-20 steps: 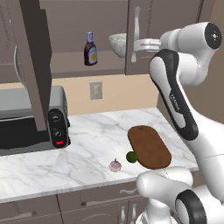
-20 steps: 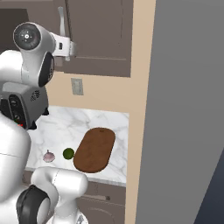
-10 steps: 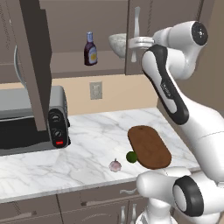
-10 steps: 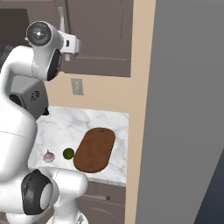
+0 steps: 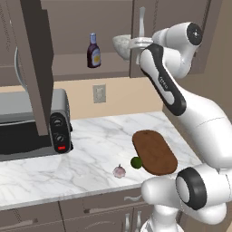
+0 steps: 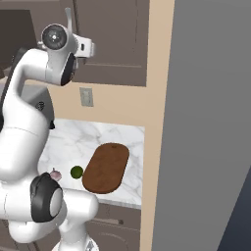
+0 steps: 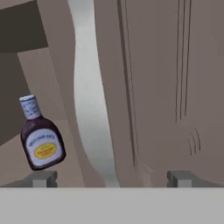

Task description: Open the cabinet. Place the bowl and condiment on the counter. Then place the lime and garlic on the cutting board.

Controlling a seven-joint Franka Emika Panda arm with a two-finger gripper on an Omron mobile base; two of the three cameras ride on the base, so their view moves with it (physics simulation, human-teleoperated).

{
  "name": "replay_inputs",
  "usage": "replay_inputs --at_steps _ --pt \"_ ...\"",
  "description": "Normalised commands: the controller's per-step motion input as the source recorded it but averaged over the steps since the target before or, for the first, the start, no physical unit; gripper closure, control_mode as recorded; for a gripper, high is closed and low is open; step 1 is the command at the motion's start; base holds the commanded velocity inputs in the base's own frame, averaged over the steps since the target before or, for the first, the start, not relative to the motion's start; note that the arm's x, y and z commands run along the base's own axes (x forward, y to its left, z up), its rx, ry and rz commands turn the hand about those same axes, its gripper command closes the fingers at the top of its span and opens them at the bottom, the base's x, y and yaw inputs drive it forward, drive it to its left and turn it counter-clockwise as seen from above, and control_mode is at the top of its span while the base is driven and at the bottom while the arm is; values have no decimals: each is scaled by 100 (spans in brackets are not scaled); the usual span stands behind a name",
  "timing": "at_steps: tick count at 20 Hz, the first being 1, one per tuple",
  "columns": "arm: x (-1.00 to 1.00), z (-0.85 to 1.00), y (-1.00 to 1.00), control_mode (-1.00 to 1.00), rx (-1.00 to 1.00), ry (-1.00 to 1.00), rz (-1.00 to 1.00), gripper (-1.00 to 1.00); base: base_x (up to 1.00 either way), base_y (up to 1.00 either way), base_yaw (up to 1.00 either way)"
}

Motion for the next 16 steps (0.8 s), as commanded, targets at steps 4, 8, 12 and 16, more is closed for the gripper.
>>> replay_inputs --at_steps 4,8,12,16 --pt "44 0 0 -100 0 0 0 -100 0 0 0" --pt "45 0 0 -100 0 0 0 -100 0 0 0" --pt "44 -2 0 -100 0 0 0 -100 0 0 0" --pt "33 -6 0 -100 -4 0 -1 -100 0 0 0"
